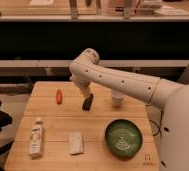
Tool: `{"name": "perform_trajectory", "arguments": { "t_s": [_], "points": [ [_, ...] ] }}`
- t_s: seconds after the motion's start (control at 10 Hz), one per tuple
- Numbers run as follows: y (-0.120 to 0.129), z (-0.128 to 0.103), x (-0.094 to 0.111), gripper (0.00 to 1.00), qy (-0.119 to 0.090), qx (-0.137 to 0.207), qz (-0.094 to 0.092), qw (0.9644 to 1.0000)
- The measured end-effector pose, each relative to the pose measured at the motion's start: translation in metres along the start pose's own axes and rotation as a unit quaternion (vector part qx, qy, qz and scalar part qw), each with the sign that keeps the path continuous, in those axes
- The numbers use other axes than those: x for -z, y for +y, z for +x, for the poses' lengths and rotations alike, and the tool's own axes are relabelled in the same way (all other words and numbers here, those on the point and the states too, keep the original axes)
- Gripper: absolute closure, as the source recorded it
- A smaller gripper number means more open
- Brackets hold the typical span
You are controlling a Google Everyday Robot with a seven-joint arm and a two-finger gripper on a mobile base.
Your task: Drag the pepper across the table
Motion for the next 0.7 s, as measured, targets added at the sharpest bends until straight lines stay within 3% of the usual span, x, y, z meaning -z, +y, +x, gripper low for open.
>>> {"name": "perform_trajectory", "arguments": {
  "t_s": [0.7],
  "points": [
    [-0.020, -0.010, -0.029, 0.20, -0.034, 0.012, 0.019, 0.9992]
  ]
}}
